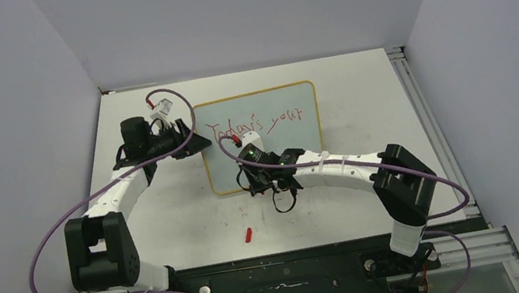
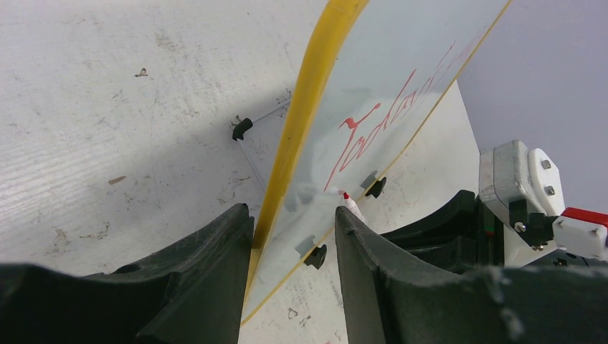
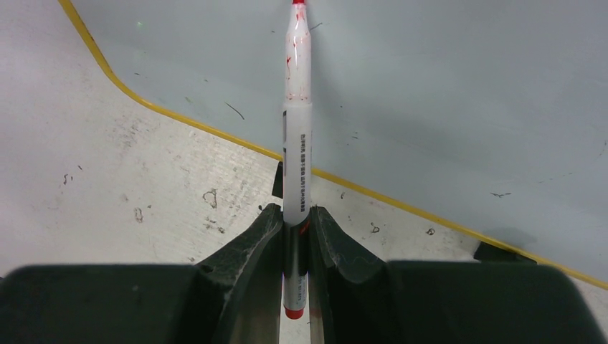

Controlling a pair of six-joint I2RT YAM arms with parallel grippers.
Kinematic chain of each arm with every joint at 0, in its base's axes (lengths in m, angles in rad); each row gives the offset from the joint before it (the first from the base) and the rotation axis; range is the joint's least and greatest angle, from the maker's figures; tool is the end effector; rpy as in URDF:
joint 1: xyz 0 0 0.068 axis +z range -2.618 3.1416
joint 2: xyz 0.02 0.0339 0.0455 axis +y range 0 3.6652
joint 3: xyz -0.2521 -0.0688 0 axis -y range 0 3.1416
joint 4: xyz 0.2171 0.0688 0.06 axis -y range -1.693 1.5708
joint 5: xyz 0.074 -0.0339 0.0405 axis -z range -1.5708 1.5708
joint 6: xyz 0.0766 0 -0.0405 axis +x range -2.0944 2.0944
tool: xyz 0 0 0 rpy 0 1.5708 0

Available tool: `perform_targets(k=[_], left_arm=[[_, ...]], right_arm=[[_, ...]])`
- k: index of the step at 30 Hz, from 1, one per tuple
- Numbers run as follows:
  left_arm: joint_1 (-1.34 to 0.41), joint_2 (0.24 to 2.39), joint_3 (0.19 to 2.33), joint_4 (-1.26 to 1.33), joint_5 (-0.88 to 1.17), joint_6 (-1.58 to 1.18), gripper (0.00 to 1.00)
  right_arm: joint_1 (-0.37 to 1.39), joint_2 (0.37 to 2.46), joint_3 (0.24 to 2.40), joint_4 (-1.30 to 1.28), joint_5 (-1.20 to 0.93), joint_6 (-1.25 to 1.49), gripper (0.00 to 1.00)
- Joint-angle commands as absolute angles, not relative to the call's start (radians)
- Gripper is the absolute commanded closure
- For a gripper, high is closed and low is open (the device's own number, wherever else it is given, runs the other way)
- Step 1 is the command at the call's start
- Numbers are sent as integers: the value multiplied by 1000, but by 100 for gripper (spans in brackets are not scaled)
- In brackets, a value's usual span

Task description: Write a sentence on the whiteboard

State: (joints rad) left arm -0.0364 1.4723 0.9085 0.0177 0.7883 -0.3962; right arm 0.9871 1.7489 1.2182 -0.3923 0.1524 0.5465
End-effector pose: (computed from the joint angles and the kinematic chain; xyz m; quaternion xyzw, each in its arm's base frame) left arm 0.3180 -0.0659 0.2326 0.0412 0.8255 -0.4241 0.3703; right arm 0.2151 0.3045 0.1841 -0.1829 0.9277 0.1682 0.2786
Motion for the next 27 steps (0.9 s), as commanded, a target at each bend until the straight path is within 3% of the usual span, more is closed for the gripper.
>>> perform_targets(k=[1,27], left_arm=[[-46,1428,919,43,822,-391,56],[-45,1426,918,44,822,-392,56]], right_arm=[[978,1774,1277,-389,173,533,95],[1003,1773,1235,-413,156,531,95]])
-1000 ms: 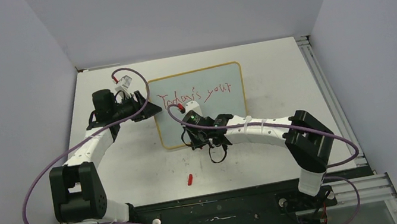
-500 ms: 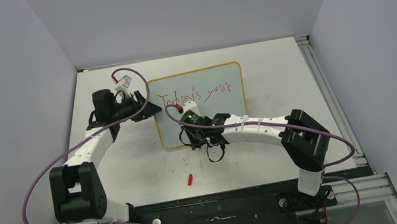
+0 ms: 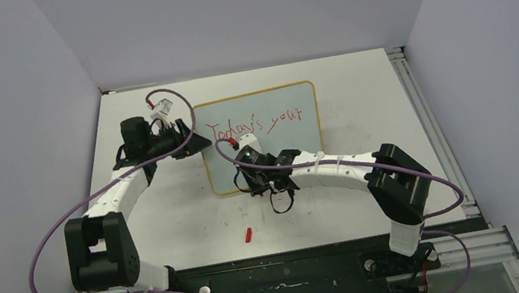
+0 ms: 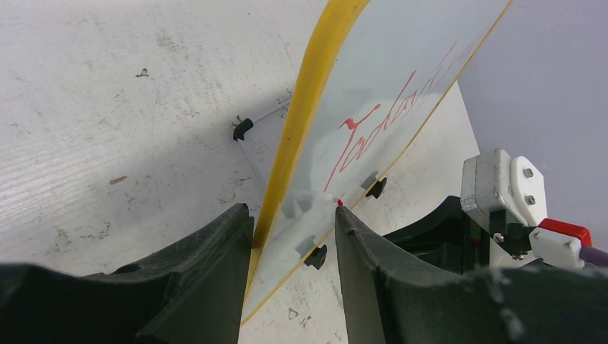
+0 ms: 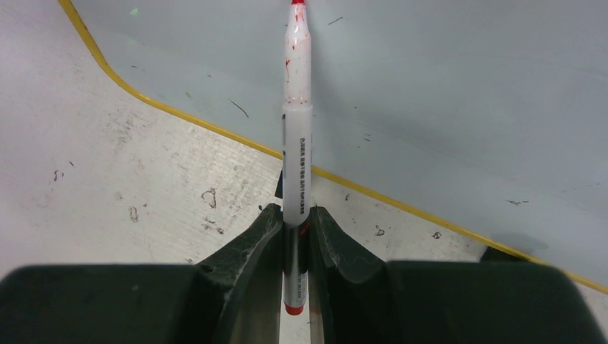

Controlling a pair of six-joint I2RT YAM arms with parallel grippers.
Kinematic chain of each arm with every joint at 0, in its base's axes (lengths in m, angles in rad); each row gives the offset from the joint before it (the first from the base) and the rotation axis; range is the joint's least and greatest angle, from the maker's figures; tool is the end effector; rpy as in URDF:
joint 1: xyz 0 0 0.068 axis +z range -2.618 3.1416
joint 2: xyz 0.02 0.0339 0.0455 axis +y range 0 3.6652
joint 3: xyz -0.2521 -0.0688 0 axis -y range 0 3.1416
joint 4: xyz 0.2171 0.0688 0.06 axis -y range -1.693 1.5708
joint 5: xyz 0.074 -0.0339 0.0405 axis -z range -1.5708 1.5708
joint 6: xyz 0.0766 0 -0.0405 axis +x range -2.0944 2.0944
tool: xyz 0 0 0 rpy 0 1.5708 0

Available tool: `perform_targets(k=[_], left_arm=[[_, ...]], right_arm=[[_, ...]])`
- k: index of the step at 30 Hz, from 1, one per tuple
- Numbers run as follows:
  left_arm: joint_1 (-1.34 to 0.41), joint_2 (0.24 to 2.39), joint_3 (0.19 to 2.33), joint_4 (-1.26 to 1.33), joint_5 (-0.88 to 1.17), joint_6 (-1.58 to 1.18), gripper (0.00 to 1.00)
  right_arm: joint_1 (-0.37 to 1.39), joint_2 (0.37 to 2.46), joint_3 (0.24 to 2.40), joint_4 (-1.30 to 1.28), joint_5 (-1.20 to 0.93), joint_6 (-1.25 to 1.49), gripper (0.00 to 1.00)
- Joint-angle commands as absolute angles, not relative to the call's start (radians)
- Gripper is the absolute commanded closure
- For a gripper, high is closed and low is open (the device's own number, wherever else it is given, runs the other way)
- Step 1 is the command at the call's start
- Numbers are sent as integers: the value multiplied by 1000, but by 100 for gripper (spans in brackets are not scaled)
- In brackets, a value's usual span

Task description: Write a sentence on the whiteboard

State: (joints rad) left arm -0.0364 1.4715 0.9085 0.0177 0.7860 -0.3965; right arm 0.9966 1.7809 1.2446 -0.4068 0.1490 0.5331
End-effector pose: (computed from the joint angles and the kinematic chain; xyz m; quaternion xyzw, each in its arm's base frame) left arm 0.3180 -0.0658 0.2328 0.0407 0.8256 -0.4233 0.3709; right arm 0.2148 0.3110 0.1795 -0.1955 0.9284 0.1621 0.2711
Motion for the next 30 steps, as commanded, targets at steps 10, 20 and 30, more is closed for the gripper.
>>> perform_targets(k=[10,20,30], left_arm=[[-46,1424,918,46,824,-394,56],[-46,1424,916,50,825,-397,56],[-46,1425,916,52,825,-397,56]], right_arm=[[1007,1764,1229,-436,160,532,95],[1001,1751,1240,-454,203,535,95],[976,1756,1280,-456,218,522,95]])
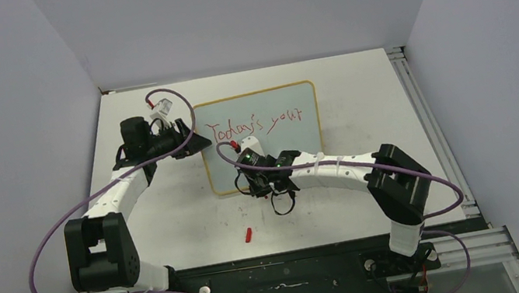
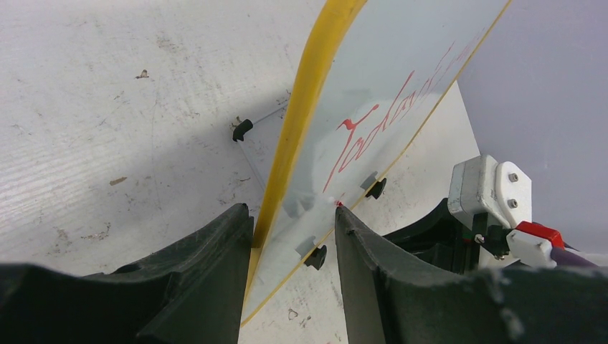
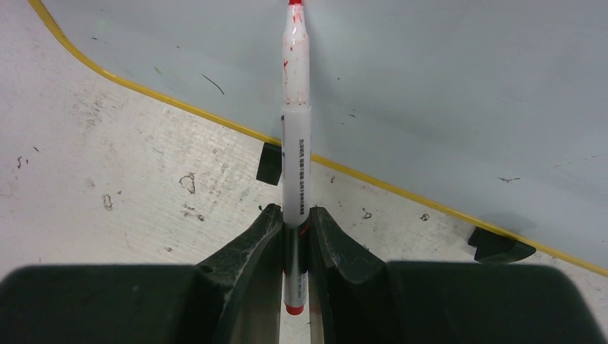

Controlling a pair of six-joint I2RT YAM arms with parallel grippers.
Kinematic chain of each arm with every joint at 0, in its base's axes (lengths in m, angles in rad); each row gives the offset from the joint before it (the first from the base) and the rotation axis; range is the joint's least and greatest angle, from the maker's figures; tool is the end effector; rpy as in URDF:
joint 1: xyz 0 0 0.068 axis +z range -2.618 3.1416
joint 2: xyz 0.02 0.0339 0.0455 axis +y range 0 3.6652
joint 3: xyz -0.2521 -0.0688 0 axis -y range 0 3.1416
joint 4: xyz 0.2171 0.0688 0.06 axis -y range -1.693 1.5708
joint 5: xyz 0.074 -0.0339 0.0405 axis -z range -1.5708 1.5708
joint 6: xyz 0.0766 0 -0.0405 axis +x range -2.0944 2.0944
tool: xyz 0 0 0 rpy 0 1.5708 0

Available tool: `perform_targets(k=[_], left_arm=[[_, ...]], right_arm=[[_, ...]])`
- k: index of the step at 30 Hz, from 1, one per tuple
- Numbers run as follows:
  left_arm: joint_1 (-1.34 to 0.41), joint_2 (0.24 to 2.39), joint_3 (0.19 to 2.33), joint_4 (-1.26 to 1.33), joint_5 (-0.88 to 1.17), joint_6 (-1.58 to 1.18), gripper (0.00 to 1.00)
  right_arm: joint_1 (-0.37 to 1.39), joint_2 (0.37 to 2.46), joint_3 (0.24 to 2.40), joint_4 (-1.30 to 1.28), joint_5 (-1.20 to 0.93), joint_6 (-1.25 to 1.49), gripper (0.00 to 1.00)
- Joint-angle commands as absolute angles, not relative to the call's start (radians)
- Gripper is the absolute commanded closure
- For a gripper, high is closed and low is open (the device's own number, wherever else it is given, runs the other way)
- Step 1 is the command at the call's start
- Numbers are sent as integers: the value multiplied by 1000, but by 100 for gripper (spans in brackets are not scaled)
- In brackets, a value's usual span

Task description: Write a sentence on the whiteboard

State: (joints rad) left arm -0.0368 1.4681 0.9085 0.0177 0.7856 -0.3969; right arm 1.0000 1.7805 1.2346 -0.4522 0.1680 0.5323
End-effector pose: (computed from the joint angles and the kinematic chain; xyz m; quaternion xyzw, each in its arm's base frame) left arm 0.3176 -0.0659 0.2338 0.0413 0.8250 -0.4232 0.3722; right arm 0.2108 0.3046 0.1730 -0.1985 0.9354 0.1372 0.2586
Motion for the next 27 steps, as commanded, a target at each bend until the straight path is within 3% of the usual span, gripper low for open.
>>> perform_targets(k=[1,27], left_arm=[[-47,1425,917,52,825,-397,56],[-46,1423,916,52,825,-396,56]], right_arm=[[974,1756,1285,-456,220,520,95],[935,1775,1340,-459,221,479,95]])
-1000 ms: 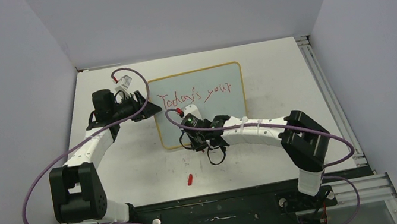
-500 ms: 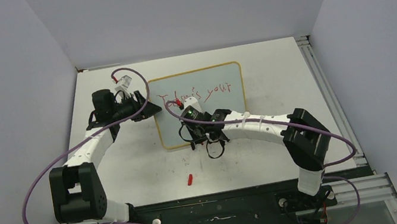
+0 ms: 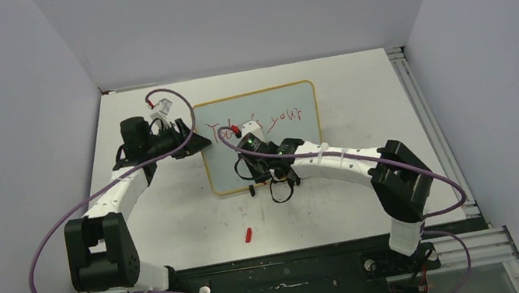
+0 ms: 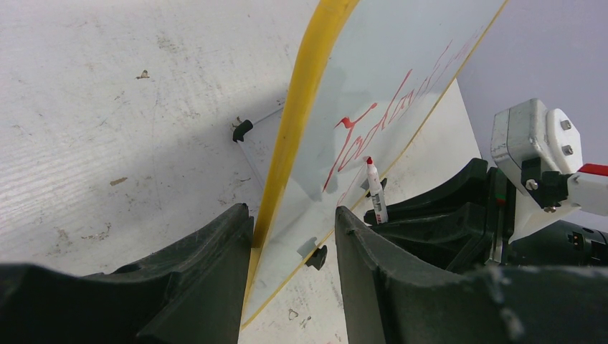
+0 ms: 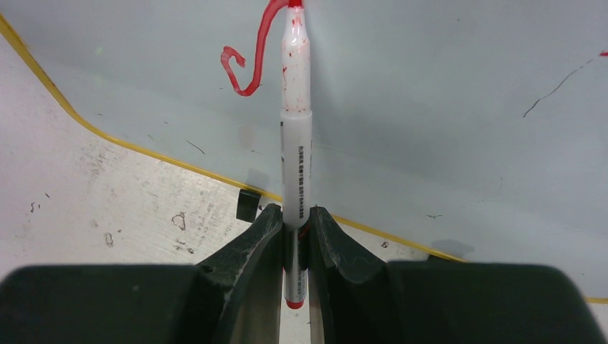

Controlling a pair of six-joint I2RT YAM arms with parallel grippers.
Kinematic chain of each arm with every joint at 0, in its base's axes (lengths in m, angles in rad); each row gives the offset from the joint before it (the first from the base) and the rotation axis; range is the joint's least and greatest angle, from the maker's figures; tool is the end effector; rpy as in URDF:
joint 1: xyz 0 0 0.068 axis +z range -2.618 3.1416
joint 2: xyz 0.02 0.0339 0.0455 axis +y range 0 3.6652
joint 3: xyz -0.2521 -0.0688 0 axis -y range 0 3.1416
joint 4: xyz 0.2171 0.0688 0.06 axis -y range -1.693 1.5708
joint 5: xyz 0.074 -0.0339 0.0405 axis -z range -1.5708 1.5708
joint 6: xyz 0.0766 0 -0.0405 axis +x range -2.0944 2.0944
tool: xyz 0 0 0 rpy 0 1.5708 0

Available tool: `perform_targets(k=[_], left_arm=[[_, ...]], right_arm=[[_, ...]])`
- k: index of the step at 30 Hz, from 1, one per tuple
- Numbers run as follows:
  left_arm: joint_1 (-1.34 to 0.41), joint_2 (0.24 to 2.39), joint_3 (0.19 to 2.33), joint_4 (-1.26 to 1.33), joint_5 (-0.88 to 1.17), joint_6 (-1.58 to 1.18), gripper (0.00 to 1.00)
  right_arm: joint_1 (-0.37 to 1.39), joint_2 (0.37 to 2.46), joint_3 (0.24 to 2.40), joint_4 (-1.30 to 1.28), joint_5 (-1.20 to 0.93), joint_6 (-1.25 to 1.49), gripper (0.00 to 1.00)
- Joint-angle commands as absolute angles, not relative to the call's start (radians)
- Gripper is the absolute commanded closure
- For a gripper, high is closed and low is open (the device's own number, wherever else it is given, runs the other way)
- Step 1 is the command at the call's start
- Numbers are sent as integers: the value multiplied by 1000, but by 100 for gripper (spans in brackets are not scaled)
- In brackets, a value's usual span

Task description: Write a sentence on the whiteboard

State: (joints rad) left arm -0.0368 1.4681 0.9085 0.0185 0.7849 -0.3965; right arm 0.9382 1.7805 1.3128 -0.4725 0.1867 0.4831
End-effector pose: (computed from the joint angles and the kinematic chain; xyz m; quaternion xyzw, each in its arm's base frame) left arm 0.3177 -0.0659 0.2338 0.0414 0.8249 -0.4229 0.3728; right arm 0.2369 0.2991 0.1952 -0.1854 0.9287 0.1342 0.2918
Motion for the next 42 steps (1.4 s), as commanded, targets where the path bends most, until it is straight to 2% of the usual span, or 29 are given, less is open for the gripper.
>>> perform_targets(k=[1,22,33,42], left_arm=[[-46,1423,916,52,825,-397,56],[-46,1419,913,52,825,-397,56],[-46,1417,912,53,825,-397,56],[-47,1419,913,53,826,-398,56]], right_arm=[[939,1775,1333,-458,220,479,95],[986,1733,1201,-451,218,540,95],[1002,1645,1229,-474,266,537,95],[988,1663,1228,-488,283,528,95]])
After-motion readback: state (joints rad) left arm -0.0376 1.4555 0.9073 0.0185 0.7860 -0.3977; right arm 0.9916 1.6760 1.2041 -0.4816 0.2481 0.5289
